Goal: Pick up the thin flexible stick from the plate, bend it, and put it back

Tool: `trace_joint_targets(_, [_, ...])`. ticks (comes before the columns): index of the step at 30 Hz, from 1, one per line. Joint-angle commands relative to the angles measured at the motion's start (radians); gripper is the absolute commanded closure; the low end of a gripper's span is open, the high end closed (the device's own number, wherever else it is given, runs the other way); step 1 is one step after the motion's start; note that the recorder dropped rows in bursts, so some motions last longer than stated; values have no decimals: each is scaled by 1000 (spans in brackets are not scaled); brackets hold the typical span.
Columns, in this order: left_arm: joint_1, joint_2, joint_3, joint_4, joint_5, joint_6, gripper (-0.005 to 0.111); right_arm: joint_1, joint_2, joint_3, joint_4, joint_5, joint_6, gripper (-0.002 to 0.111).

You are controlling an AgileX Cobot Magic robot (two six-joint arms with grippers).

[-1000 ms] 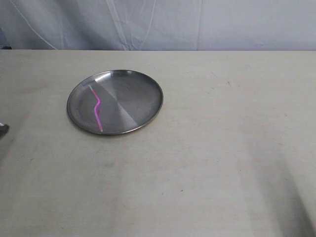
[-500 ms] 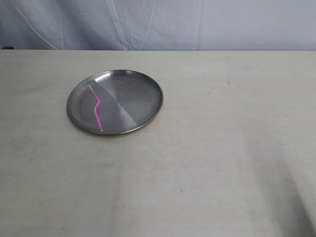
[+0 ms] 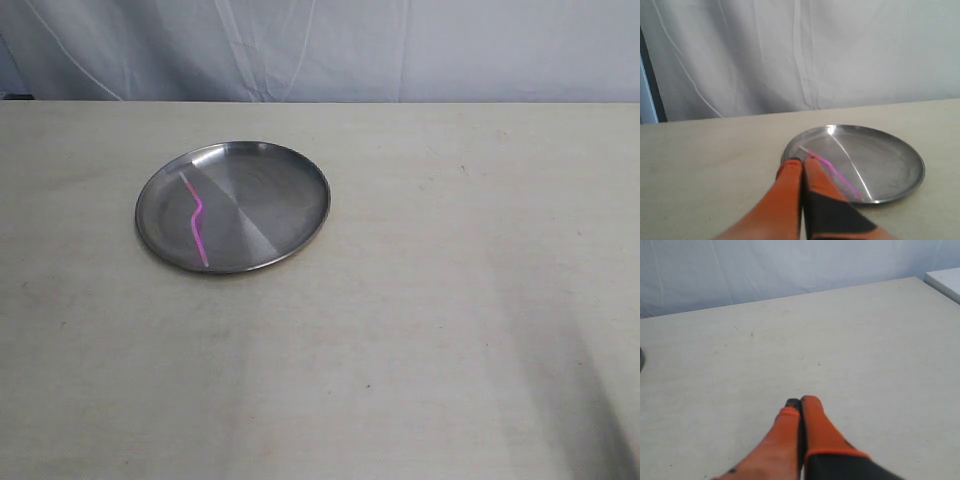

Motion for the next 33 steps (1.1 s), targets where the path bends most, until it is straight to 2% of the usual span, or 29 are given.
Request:
trace_joint_targets(1, [17,-6,4,10,95,-44,107,-6,-7,4,3,-11,1,109])
trace_joint_targets(4, [62,-6,4,36,87,-42,107,-6,-7,4,3,-11,1,109])
trace_joint_targets(7, [77,-6,4,36,87,-42,107,-6,-7,4,3,-11,1,109])
trace_joint_targets(33, [77,-6,4,36,72,-40,107,-6,-7,4,3,-16,1,109])
